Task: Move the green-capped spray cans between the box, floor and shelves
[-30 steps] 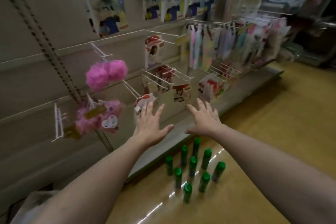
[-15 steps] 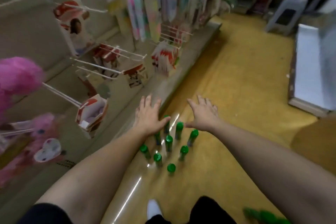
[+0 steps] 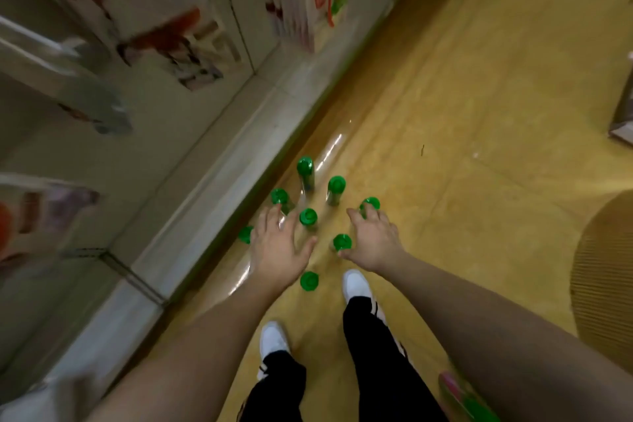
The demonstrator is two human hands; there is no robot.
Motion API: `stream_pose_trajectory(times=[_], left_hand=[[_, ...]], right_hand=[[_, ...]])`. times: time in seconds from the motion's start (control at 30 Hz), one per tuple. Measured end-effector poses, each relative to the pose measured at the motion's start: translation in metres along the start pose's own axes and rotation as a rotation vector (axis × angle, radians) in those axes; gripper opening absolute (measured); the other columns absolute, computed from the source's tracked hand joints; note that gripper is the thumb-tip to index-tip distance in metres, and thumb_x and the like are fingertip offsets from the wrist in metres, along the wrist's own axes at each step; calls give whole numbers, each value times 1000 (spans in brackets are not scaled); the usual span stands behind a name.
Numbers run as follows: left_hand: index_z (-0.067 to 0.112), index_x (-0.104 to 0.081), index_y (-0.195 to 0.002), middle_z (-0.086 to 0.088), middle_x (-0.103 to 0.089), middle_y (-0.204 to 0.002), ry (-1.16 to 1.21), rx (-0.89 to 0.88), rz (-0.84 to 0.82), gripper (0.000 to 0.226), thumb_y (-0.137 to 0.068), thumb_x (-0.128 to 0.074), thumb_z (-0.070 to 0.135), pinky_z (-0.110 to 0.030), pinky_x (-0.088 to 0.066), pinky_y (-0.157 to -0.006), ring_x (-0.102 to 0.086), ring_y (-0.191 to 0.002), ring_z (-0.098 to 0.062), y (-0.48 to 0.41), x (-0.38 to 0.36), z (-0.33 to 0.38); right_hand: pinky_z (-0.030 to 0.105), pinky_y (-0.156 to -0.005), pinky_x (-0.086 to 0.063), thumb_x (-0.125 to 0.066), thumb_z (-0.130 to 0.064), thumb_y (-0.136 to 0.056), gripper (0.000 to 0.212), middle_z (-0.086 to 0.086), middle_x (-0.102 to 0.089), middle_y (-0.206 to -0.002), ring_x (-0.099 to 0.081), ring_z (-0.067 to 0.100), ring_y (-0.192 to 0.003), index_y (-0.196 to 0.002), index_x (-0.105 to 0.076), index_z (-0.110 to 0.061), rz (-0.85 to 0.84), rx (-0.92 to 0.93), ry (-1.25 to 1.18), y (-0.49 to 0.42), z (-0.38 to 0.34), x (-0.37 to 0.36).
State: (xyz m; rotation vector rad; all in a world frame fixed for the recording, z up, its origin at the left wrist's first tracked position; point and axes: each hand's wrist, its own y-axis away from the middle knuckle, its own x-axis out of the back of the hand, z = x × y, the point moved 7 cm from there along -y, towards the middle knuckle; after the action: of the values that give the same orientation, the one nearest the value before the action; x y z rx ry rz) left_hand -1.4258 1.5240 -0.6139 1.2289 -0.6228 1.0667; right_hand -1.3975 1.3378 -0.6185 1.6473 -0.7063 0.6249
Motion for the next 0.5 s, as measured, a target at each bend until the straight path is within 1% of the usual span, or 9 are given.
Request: stream_pose_trajectory(times=[0.1,0.17,0.2,0.27,0.33,0.37,0.4,0.43,0.5], left_hand=[[20,-42,-150,-16,-35,-156,48,61,-70,76,-90,-45,66,-49,-32,-113,-28,-144,-35,-21,-90,-5],[20,-44,-149,-14,-37,-155,68,74,-139,75,-90,-47,67,-47,-36,-111,-33,-141,-34,-35,-152,-6],[22,-42,-149,-12,-37,-155,65,80,-184,76,-89,-46,68,-47,-38,-110,-34,-141,-33,-39,-182,-8],[30,-32,-153,-8,-28,-160,13,87,-290,79,-87,-47,71,-47,-39,-109,-28,-144,-32,-46,-237,-14],[35,-22,-155,-5,-15,-164,-59,88,-362,84,-86,-52,72,-49,-38,-107,-20,-148,-34,-54,-280,-24],[36,-21,-156,-4,-12,-164,-81,95,-388,86,-85,-54,71,-50,-39,-106,-18,-148,-35,-58,-296,-29],[36,-22,-155,-4,-13,-163,-98,103,-405,86,-84,-57,69,-50,-41,-105,-19,-147,-36,-63,-311,-35],[35,-25,-154,-4,-18,-161,-114,107,-416,83,-85,-60,65,-49,-44,-102,-25,-144,-35,-68,-324,-41],[30,-39,-147,-5,-38,-150,-131,122,-432,70,-86,-64,53,-44,-50,-92,-43,-130,-31,-76,-346,-52]], right_hand=[[50,-109,-36,-72,-57,-83,92,14,-22,-158,-28,35,-142,-154,-25,-24,-86,7,-20,-47,19,-68],[50,-108,-37,-72,-57,-83,89,14,-25,-156,-30,36,-140,-152,-27,-22,-98,26,-7,-80,31,-109],[50,-107,-37,-72,-57,-82,89,15,-26,-155,-30,37,-140,-151,-27,-22,-95,39,11,-96,36,-128],[50,-108,-36,-74,-54,-82,90,17,-24,-154,-28,39,-140,-150,-26,-21,-82,62,58,-127,47,-163],[51,-111,-36,-76,-51,-82,91,20,-21,-155,-27,41,-141,-151,-24,-21,-72,98,110,-158,53,-193],[52,-111,-36,-76,-50,-81,92,21,-19,-156,-27,42,-141,-151,-24,-21,-70,122,124,-171,55,-206],[52,-111,-36,-77,-48,-81,91,22,-17,-157,-27,42,-140,-151,-24,-21,-71,150,126,-184,57,-218],[51,-111,-37,-78,-46,-81,90,22,-17,-157,-28,42,-140,-150,-26,-21,-77,179,122,-195,58,-227],[49,-107,-42,-81,-38,-81,84,22,-23,-154,-35,41,-135,-148,-33,-19,-100,243,114,-212,59,-244]])
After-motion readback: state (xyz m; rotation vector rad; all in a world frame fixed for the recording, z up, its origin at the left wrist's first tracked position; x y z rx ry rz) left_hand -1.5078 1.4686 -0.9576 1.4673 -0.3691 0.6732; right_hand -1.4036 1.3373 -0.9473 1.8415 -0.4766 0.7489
